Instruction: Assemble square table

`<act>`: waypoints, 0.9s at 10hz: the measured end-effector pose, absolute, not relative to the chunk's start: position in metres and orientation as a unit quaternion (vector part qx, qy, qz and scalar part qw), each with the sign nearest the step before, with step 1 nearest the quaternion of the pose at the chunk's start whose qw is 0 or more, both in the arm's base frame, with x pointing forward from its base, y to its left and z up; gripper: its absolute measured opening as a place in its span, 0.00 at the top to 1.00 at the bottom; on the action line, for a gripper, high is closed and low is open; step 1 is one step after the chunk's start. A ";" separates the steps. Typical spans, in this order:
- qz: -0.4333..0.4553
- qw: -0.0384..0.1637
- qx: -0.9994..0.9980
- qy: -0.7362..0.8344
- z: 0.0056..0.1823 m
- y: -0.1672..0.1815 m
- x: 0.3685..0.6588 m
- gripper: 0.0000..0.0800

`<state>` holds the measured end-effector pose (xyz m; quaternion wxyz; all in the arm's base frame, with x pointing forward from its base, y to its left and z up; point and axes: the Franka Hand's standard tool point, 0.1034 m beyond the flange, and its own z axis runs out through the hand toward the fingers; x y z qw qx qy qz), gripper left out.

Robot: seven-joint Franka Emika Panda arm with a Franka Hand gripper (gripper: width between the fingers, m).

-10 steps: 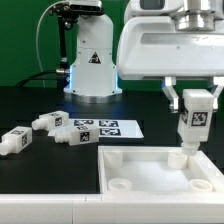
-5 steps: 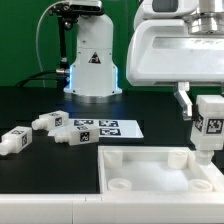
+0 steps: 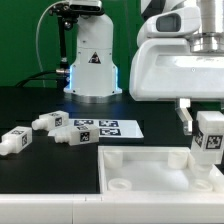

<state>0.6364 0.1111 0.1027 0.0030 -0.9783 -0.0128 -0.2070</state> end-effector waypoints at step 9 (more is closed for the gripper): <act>-0.197 -0.003 -0.980 -0.019 0.079 0.114 0.639 0.64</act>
Offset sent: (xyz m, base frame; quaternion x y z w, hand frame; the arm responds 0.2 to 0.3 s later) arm 0.0073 0.0027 -0.0090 -0.0111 0.0104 0.0040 0.9999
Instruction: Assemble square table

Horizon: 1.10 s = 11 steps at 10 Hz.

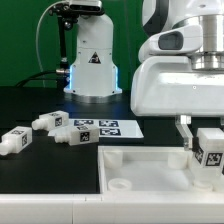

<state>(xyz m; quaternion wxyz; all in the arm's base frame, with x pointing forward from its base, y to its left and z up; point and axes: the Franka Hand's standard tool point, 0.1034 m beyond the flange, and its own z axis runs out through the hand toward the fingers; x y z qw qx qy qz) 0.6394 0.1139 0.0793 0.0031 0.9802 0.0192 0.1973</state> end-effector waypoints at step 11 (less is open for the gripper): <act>0.216 0.003 0.976 0.021 0.075 0.112 0.637 0.33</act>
Offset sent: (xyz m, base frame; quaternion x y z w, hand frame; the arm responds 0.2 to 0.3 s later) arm -0.0084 0.0040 -0.0131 -0.0043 0.0115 0.0087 0.9999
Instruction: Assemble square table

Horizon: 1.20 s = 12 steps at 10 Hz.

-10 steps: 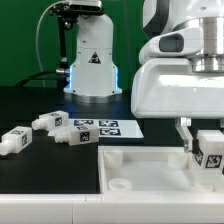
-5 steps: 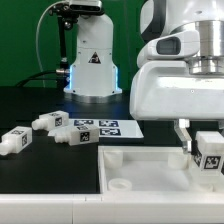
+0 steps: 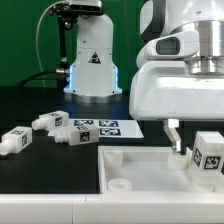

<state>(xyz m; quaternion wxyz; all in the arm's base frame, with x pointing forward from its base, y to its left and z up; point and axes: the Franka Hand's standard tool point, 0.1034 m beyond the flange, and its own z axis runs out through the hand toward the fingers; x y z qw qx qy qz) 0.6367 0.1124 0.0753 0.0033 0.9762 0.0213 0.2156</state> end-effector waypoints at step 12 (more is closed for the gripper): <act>-0.004 0.001 0.999 -0.054 0.082 0.105 0.650 0.54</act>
Offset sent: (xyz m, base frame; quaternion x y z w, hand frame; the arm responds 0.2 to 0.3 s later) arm 0.0209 -0.0034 0.0206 0.0131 -0.1606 0.0117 0.9869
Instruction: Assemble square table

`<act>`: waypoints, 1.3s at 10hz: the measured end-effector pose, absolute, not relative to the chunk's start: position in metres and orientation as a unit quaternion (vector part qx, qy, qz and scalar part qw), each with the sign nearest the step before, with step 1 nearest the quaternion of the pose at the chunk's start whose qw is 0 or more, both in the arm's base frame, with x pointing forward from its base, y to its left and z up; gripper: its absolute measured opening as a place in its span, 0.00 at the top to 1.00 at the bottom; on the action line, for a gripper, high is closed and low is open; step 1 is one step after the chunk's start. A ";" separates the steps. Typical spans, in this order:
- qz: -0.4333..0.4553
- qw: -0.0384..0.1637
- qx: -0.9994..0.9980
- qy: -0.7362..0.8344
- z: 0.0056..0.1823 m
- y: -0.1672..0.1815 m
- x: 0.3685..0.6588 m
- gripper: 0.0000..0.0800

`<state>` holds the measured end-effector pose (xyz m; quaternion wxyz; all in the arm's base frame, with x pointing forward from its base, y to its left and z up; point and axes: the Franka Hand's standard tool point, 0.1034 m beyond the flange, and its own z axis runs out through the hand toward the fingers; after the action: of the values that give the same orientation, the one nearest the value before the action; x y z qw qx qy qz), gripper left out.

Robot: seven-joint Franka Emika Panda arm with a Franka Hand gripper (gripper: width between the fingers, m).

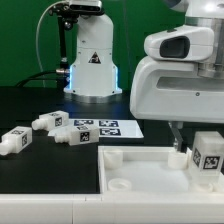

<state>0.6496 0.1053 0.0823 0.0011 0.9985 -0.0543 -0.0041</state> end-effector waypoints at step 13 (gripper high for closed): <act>0.035 -0.041 0.795 -0.604 0.079 0.116 0.642 0.64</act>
Offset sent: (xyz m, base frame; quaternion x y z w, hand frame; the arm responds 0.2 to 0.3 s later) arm 0.0000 0.0000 0.0000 0.0000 0.0000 0.1938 0.9810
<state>0.6416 0.1164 0.0787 -0.0411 0.7952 -0.6039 0.0350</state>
